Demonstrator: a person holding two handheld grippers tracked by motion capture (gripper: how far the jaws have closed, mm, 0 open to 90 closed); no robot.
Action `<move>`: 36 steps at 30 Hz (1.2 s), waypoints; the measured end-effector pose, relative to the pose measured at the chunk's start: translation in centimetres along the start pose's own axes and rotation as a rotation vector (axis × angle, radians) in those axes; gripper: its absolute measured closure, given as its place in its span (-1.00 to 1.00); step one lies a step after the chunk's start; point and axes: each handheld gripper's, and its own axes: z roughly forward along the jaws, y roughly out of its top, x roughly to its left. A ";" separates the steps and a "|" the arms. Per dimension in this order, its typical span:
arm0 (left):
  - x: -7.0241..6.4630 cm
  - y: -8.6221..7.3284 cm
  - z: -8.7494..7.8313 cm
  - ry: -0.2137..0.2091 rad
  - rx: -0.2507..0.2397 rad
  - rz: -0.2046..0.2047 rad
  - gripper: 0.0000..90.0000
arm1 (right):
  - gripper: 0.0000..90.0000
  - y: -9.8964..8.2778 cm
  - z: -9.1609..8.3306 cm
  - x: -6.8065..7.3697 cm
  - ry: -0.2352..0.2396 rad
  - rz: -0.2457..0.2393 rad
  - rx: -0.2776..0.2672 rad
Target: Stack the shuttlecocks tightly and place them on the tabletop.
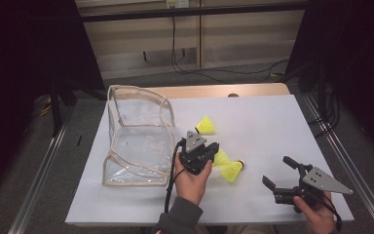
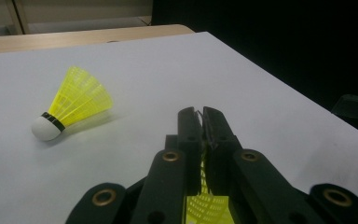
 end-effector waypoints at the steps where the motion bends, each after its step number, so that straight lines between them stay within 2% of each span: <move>1: -0.1 0.1 0.1 -0.001 0.000 -0.004 0.93 | -0.96 0.0 0.0 0.0 0.000 0.000 -0.001; 14: 0.6 1.0 1.4 0.034 -0.005 -0.007 0.93 | -0.96 0.0 0.0 0.0 0.000 -0.002 0.000; 22: 1.2 1.4 2.0 0.039 -0.004 -0.003 0.93 | -0.96 0.0 0.0 -0.2 0.001 -0.003 0.002; 29: 1.7 1.5 2.7 0.044 -0.007 -0.024 0.93 | -0.96 -0.1 0.1 -0.1 0.002 -0.006 0.007; 36: 2.4 1.6 3.5 0.066 -0.006 -0.025 0.93 | -0.96 -0.1 0.0 -0.1 0.002 -0.007 0.005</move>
